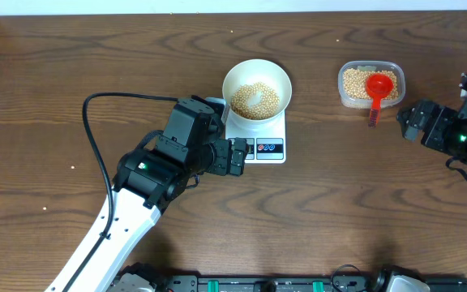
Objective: Scoop item into bowl and weigh 50g on scale
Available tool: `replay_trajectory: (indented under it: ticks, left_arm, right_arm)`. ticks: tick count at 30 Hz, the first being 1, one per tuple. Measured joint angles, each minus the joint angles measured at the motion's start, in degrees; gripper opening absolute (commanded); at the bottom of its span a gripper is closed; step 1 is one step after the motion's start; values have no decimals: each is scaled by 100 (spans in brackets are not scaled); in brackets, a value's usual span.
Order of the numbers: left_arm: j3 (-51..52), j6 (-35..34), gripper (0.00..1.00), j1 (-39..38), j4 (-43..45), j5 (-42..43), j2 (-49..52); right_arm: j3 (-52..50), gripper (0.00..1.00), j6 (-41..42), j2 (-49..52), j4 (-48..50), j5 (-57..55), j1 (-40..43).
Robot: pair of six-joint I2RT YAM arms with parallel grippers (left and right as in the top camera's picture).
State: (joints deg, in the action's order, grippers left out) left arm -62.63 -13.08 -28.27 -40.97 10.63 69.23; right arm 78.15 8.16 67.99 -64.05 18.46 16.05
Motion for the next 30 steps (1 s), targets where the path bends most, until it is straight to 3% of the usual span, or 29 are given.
replay_trajectory:
  ticks: [4, 8, 19, 30]
  left_arm:
    - [0, 0, 100, 0, 0, 0, 0]
    - [0, 0, 100, 0, -4, 0, 0]
    - [-9, 0, 100, 0, -7, 0, 0]
    - [-9, 0, 100, 0, -4, 0, 0]
  right_arm:
    - [-7, 99, -413, -9, 66, 125, -13]
    - [-332, 99, -656, -299, 815, 61, -136]
    - [-3421, 99, -872, -3191, 4087, -855, -929]
    - [-6373, 99, -887, -5333, 6026, -1172, -1102]
